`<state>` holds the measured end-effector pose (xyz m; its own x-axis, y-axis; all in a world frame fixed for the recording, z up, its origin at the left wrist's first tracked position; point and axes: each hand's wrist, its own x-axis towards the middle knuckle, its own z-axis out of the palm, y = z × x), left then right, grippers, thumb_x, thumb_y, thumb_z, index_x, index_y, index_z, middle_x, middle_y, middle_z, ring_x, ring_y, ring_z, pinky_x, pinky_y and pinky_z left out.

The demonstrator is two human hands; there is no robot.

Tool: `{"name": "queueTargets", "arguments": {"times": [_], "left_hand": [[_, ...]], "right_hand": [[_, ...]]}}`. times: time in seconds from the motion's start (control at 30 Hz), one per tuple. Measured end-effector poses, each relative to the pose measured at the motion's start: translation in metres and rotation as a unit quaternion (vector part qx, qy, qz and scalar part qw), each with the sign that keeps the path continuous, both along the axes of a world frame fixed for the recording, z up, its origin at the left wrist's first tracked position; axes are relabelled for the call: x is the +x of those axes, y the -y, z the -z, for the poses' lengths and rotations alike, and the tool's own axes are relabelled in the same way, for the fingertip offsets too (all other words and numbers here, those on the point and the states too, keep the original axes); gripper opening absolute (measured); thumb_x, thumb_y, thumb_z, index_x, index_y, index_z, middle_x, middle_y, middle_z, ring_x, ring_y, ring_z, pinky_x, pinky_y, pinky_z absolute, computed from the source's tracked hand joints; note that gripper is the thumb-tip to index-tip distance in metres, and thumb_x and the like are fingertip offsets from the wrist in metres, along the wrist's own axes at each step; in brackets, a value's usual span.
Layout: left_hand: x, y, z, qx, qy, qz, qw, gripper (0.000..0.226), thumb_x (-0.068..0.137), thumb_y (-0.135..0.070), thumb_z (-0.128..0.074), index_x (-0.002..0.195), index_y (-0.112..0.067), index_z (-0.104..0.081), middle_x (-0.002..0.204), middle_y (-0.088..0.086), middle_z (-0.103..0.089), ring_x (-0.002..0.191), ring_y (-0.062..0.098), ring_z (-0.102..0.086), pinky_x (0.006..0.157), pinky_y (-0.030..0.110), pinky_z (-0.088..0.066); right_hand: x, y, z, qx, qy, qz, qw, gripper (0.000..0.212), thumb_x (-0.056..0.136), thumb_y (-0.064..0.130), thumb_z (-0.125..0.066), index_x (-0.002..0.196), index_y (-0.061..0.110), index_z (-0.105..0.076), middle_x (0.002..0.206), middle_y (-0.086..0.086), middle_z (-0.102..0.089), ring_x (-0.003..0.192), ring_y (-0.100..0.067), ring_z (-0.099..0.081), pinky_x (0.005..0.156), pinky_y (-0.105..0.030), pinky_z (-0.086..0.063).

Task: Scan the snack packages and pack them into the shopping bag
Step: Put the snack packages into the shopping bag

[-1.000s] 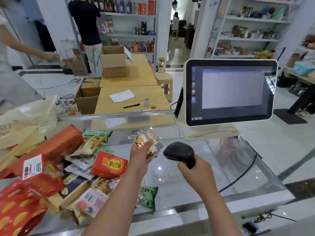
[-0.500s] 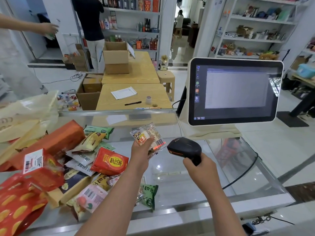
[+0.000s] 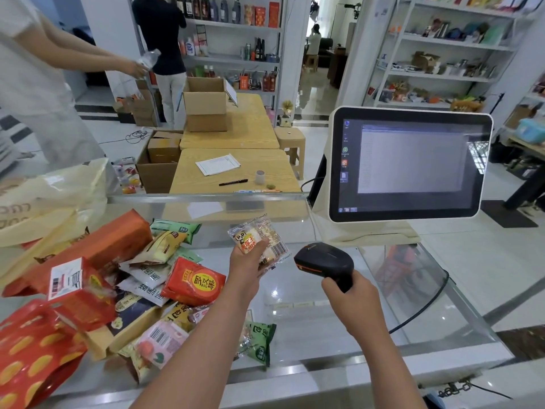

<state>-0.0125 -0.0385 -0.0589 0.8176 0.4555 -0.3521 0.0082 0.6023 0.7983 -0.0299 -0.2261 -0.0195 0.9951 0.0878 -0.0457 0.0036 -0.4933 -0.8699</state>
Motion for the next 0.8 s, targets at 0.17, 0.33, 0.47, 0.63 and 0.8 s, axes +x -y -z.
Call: {"name": "queueTargets", "arguments": {"times": [0.17,0.33,0.47,0.63,0.8], "left_hand": [[0.001,-0.002,0.000,0.004,-0.001,0.001,1.000,0.019,0.091,-0.011,-0.063,0.097,-0.026,-0.055,0.102,0.003,-0.068,0.092,0.019,-0.065,0.070,0.028,-0.051],[0.001,-0.004,0.003,0.003,-0.003,0.000,1.000,0.020,0.090,-0.011,-0.064,0.099,-0.026,-0.055,0.104,0.001,-0.068,0.096,0.019,-0.065,0.072,0.029,-0.051],[0.000,-0.004,0.005,-0.001,-0.005,-0.001,1.000,0.020,0.090,-0.010,-0.064,0.101,-0.025,-0.055,0.107,0.003,-0.068,0.097,0.020,-0.065,0.071,0.028,-0.052],[0.000,-0.005,0.008,-0.001,-0.012,-0.001,1.000,0.022,0.089,-0.012,-0.066,0.102,-0.025,-0.054,0.111,0.005,-0.067,0.103,0.022,-0.064,0.072,0.029,-0.052],[0.000,-0.006,0.010,-0.003,-0.011,0.000,1.000,0.028,0.088,-0.012,-0.067,0.112,-0.020,-0.055,0.114,0.006,-0.068,0.099,0.019,-0.066,0.073,0.029,-0.053]], "right_hand": [[0.000,0.000,-0.001,0.014,-0.008,0.002,1.000,0.015,0.080,0.017,-0.063,0.071,0.010,-0.052,0.057,0.003,-0.048,0.051,-0.011,-0.042,0.046,-0.024,-0.034],[-0.001,0.001,-0.001,0.023,-0.008,0.006,1.000,0.018,0.080,0.017,-0.063,0.070,0.010,-0.050,0.056,0.003,-0.046,0.051,-0.012,-0.040,0.046,-0.024,-0.033],[-0.002,0.003,-0.001,0.023,-0.007,0.005,1.000,0.018,0.080,0.016,-0.063,0.068,0.011,-0.049,0.055,0.004,-0.044,0.049,-0.011,-0.039,0.044,-0.023,-0.032],[-0.003,0.004,0.000,0.015,-0.005,0.007,1.000,0.017,0.080,0.017,-0.063,0.071,0.009,-0.051,0.057,0.002,-0.046,0.051,-0.012,-0.040,0.045,-0.024,-0.034],[-0.005,0.004,0.000,0.008,-0.001,0.004,1.000,0.018,0.080,0.017,-0.063,0.070,0.011,-0.051,0.057,0.003,-0.047,0.051,-0.011,-0.041,0.046,-0.024,-0.035]]}}
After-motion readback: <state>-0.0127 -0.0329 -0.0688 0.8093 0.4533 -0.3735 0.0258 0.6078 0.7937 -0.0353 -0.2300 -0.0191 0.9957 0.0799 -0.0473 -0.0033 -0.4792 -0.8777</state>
